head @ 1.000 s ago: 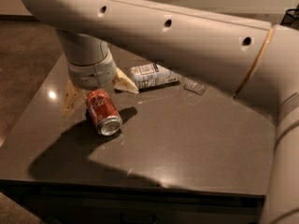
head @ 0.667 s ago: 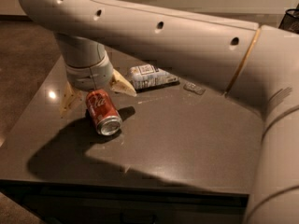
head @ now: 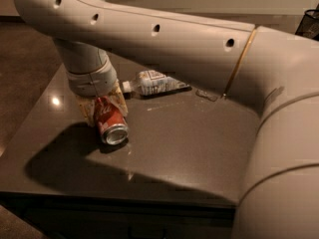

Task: Place coke can upright

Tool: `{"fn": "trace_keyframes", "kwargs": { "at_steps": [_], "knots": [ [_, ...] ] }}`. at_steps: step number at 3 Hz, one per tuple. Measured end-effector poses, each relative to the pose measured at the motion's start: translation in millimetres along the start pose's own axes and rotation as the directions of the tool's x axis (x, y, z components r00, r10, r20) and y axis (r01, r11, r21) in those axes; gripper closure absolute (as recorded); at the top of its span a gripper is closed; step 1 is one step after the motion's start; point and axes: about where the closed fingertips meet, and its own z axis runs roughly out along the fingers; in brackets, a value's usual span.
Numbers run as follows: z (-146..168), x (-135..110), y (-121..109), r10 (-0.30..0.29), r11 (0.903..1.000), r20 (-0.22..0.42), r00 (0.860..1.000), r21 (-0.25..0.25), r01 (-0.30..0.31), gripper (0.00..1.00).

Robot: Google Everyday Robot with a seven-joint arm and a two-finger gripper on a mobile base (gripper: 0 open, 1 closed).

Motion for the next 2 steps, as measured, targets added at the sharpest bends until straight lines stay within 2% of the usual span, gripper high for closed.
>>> {"fn": "trace_keyframes", "kwargs": {
  "at_steps": [1, 2],
  "knots": [
    [-7.2, -2.8, 4.9, -0.039, 0.999, 0.007, 0.999, 0.024, 0.038, 0.71],
    [-20.4, -7.8, 10.6, -0.098, 0.9951, 0.053, 0.994, 0.017, 0.098, 0.95]
  ]
}}
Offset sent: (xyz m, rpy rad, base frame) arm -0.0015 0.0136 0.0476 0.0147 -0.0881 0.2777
